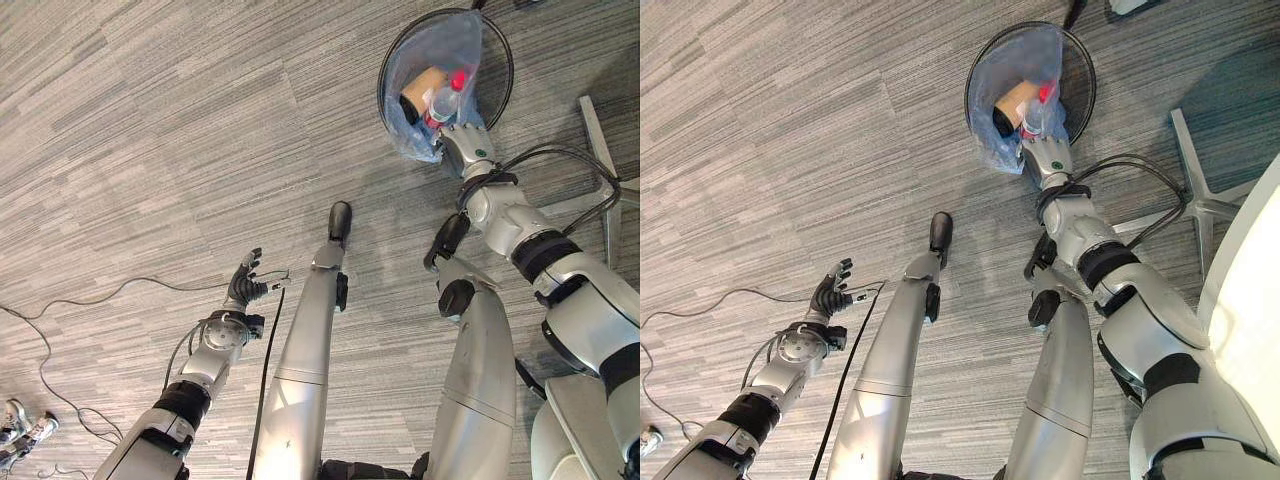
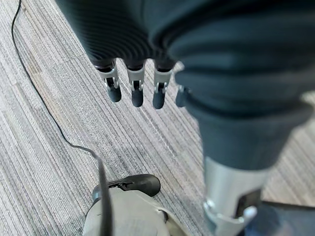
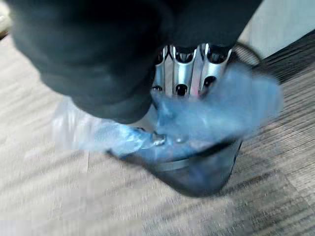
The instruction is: Gather garbage on tea table into small bin, then transfer packed bag to large trash can.
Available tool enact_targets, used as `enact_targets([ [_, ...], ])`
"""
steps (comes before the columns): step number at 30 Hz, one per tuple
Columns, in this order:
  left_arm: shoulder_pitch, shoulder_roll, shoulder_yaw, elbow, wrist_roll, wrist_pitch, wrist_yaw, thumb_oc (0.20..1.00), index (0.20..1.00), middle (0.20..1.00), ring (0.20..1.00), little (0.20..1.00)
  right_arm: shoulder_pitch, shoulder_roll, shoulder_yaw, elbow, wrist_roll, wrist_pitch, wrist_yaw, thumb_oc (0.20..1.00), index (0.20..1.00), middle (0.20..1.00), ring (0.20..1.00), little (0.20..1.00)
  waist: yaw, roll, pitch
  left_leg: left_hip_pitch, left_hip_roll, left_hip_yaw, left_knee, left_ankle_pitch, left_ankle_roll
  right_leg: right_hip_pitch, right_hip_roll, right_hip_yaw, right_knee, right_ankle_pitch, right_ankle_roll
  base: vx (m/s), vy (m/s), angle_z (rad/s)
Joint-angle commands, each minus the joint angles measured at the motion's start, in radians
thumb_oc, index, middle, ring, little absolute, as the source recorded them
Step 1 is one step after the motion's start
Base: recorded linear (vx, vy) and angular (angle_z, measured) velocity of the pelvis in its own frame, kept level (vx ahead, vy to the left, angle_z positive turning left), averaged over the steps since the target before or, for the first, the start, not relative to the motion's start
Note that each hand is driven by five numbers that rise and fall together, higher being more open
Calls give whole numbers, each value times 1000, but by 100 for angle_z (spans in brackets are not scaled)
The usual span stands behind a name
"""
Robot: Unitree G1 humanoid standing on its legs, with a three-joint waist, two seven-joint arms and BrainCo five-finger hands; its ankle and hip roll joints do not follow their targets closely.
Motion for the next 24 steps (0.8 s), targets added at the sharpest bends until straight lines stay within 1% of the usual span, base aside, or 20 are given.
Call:
enact_targets([
  [1,67,-23,20,13,5,-12,12,1000,1000,1000,1000,1000,57,-1,-13,-79,46,-24,-46,200,200,200,200,200,-11,13,-71,80,-40,51,-46,-122,55,88,56,29,-40,-110,61,-42,-16,-8],
  [4,65,-27,24,15,8,-7,11,1000,1000,1000,1000,1000,75,-2,-42,-121,60,-29,-51,200,200,200,200,200,-13,9,-72,116,-36,51,-75,-114,51,124,60,21,-70,-102,66,-42,-24,-3],
  [10,76,-41,49,21,13,5,3,1000,1000,1000,1000,1000,189,24,-159,-282,147,-67,-43,200,200,200,200,200,-27,-13,-77,290,-25,39,-187,-89,35,298,72,-14,-186,-58,87,-58,-60,2],
  [12,85,-44,57,29,12,9,-2,1000,1000,1000,1000,1000,248,54,-207,-342,202,-84,-30,200,200,200,200,200,-30,-19,-78,357,-25,34,-228,-81,34,363,77,-22,-233,-43,91,-24,-39,-2],
  [14,105,-52,74,45,16,14,-9,1000,1000,1000,1000,1000,353,123,-278,-428,316,-127,6,200,200,200,200,200,-35,-31,-94,469,-20,38,-302,-70,29,469,82,-39,-308,-18,100,0,0,0],
  [16,128,-57,90,45,15,19,-16,1000,1000,1000,1000,1000,428,166,-327,-497,409,-157,41,200,200,200,200,200,-39,-40,-106,559,-17,39,-363,-60,26,553,85,-50,-367,3,110,30,-7,1],
  [17,141,-60,97,45,12,21,-20,1000,1000,1000,1000,1000,461,189,-337,-523,446,-168,61,200,200,200,200,200,-40,-43,-112,599,-16,40,-385,-57,27,589,87,-54,-390,14,114,14,6,-8],
  [18,143,-59,97,44,12,21,-20,1000,1000,1000,1000,1000,463,188,-338,-525,446,-167,61,200,200,200,200,200,-39,-43,-109,607,-15,40,-389,-56,27,596,88,-54,-394,16,114,-37,35,-15],
  [19,165,-66,115,50,0,23,-29,1000,1000,1000,1000,1000,519,222,-361,-575,516,-185,98,200,200,200,200,200,-45,-51,-122,665,-16,49,-432,-22,31,662,87,-69,-453,55,112,-27,34,-22],
  [21,195,-74,133,44,-8,26,-38,1000,1000,1000,1000,1000,580,246,-381,-631,575,-201,131,200,200,200,200,200,-49,-58,-134,733,-15,52,-463,-19,32,732,92,-73,-493,65,116,11,24,-14],
  [22,196,-74,133,44,-8,26,-38,1000,1000,1000,1000,1000,581,246,-381,-631,575,-200,131,200,200,200,200,200,-49,-58,-132,737,-15,51,-465,-19,32,736,93,-74,-495,66,116,60,34,1],
  [23,222,-81,146,43,-15,29,-47,1000,1000,1000,1000,1000,639,278,-388,-673,635,-217,169,200,200,200,200,200,-54,-64,-154,796,-10,55,-493,-18,32,800,96,-73,-533,72,121,59,47,-1],
  [24,234,-84,152,48,-15,30,-51,1000,1000,1000,1000,1000,664,285,-394,-693,654,-221,184,200,200,200,200,200,-56,-67,-162,824,-7,59,-505,-18,32,828,97,-73,-546,75,123,59,47,0],
])
